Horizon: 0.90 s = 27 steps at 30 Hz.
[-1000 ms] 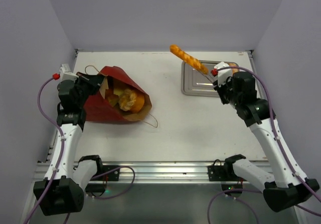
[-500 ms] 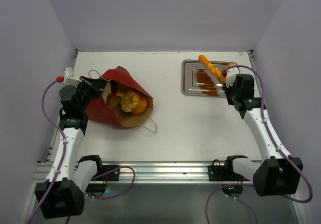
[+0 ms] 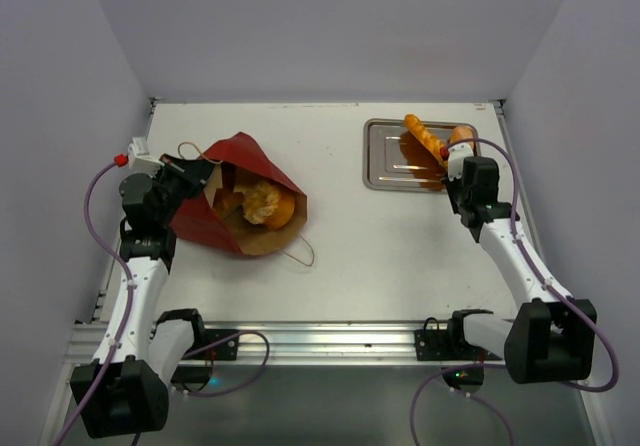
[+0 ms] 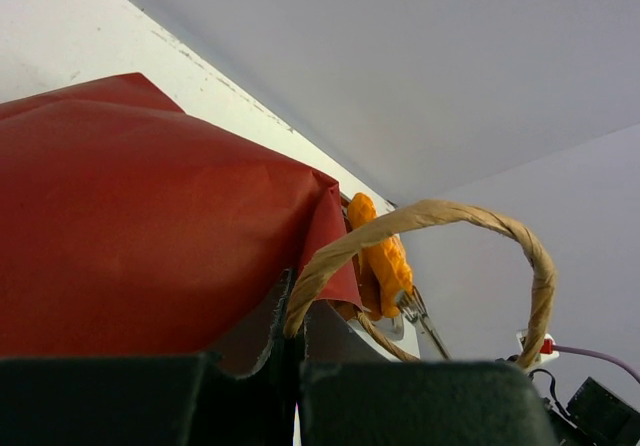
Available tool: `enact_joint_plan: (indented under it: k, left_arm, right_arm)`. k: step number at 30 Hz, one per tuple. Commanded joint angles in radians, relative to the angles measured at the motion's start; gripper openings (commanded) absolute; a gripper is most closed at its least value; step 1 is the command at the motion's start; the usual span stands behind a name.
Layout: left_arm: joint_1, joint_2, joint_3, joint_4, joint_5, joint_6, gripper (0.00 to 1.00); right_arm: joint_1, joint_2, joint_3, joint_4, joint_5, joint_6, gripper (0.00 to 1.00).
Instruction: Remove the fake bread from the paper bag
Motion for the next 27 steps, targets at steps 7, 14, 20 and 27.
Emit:
enact_joint_plan:
  k: [7, 14, 20, 27]
  left_arm:
    - [0.007, -0.018, -0.002, 0.059, 0.027, 0.008, 0.0]
    - [0.007, -0.021, -0.002, 0.056, 0.026, 0.01, 0.0]
    - [0.007, -0.021, 0.0, 0.049, 0.026, 0.013, 0.0]
    - [0.007, -0.02, 0.0, 0.05, 0.026, 0.011, 0.0]
  right_arm:
    - [-0.006, -0.066, -0.045, 0.026, -0.066, -0.062, 0.08]
    - [-0.006, -0.056, -0.063, -0.004, -0.104, -0.083, 0.3]
    - [-0.006, -0.059, -0.07, -0.011, -0.12, -0.086, 0.43]
    - [-0.006, -0.085, -0.07, -0.021, -0.156, -0.089, 0.49]
